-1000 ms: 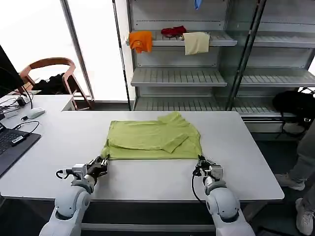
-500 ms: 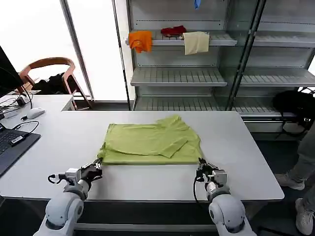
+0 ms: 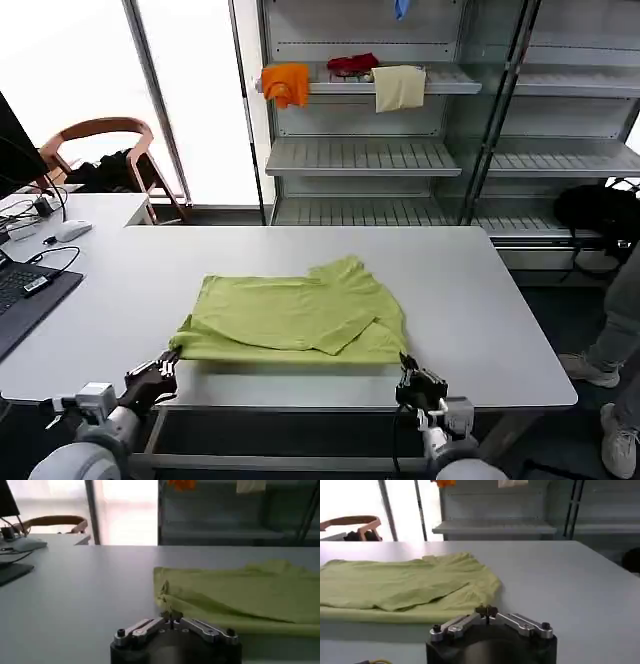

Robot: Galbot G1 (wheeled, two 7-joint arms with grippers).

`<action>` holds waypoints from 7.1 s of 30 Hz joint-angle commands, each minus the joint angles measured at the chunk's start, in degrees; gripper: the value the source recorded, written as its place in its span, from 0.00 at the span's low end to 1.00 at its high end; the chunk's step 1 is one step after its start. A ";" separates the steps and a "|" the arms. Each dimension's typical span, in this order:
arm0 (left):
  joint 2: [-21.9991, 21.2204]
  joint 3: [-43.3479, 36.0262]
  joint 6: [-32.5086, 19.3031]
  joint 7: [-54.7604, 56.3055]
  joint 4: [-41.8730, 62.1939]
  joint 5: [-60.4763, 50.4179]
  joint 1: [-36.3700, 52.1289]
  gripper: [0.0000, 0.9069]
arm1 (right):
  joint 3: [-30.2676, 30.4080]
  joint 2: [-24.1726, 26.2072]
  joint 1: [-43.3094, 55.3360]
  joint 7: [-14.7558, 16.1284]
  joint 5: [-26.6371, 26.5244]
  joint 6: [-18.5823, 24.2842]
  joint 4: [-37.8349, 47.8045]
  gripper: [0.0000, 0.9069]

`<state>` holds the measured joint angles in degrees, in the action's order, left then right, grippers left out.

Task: Fold and organize the clothes.

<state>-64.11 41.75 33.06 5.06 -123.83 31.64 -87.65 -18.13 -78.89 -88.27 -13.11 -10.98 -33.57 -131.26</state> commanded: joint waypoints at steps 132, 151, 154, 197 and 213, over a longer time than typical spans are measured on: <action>8.88 -4.65 -0.08 -15.43 14.03 1.19 14.63 0.00 | 4.85 1.98 18.68 1.58 -3.49 -0.13 13.67 0.00; 6.16 -6.24 -2.08 -14.16 14.11 -11.13 12.74 1.00 | 4.33 0.36 14.71 3.23 5.58 0.11 14.09 1.00; 5.71 -6.55 -2.11 -13.68 14.54 -11.59 12.78 1.00 | 4.18 0.32 14.67 3.04 7.04 0.07 14.53 1.00; -9.78 -5.07 -13.50 -1.02 12.45 -5.75 5.80 0.00 | -1.17 1.06 29.13 3.57 -7.78 3.86 11.35 1.00; -9.67 -5.15 -17.07 -2.05 12.27 -7.32 5.69 0.00 | -1.37 1.12 28.63 3.53 -7.05 3.47 11.52 1.00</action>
<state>-73.47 36.45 17.57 3.27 -111.42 24.98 -81.77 -19.43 -77.79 -59.93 -9.54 -18.07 -30.08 -119.74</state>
